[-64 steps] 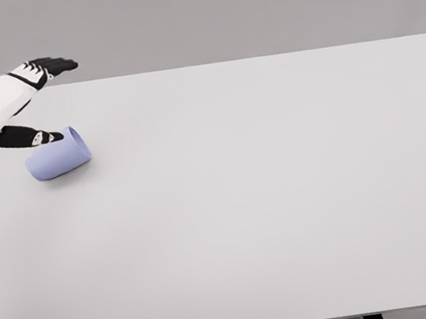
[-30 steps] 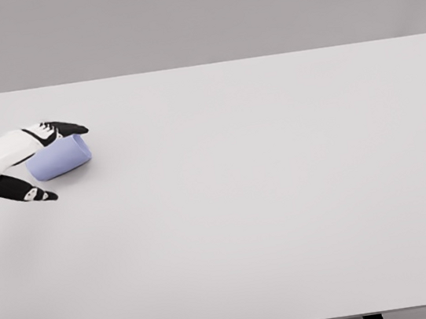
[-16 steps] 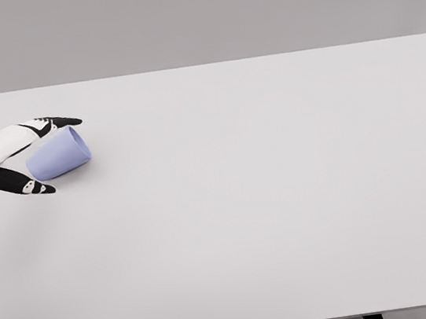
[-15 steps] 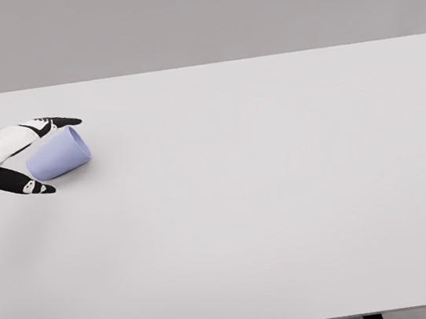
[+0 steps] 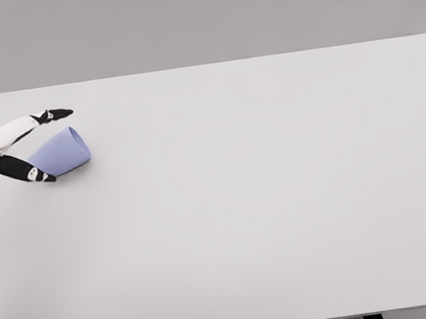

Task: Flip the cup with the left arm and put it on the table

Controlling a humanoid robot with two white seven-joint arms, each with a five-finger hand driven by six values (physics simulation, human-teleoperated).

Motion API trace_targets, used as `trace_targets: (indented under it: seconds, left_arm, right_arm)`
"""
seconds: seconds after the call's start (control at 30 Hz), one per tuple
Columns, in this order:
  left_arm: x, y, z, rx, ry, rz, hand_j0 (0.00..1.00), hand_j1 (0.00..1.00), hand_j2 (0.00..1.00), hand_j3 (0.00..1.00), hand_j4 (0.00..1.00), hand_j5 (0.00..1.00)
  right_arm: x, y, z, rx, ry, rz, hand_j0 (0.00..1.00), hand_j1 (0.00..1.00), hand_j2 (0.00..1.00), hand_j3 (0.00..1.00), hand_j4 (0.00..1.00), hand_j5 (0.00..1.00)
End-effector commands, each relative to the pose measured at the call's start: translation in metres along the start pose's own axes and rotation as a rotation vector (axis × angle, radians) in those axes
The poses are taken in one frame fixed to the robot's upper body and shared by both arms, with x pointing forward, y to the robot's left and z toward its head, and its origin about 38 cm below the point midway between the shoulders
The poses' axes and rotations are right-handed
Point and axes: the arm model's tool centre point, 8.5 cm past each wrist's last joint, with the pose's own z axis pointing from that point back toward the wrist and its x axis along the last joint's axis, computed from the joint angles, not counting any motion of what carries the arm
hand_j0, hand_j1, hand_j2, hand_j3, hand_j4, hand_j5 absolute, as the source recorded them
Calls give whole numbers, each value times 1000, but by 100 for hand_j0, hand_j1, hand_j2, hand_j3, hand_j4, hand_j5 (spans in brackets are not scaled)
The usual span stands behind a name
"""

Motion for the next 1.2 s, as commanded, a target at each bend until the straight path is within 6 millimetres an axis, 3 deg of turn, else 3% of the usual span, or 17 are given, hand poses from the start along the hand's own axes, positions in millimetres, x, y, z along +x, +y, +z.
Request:
trace_targets:
  seconds: [0.0, 0.13, 1.17]
  left_arm:
    - [-2, -3, -5, 0, 27, 28, 100, 100, 100, 100, 100, 100]
    - [5, -7, -19, 4, 20, 58, 100, 100, 100, 100, 100, 100]
    - [-16, -2, -36, -15, 209, 41, 100, 100, 100, 100, 100, 100]
  right_arm:
    - [0, 0, 0, 0, 0, -1, 100, 100, 100, 100, 100, 100]
    - [0, 0, 0, 0, 0, -1, 100, 100, 100, 100, 100, 100]
    - [0, 0, 0, 0, 0, -1, 100, 100, 100, 100, 100, 100]
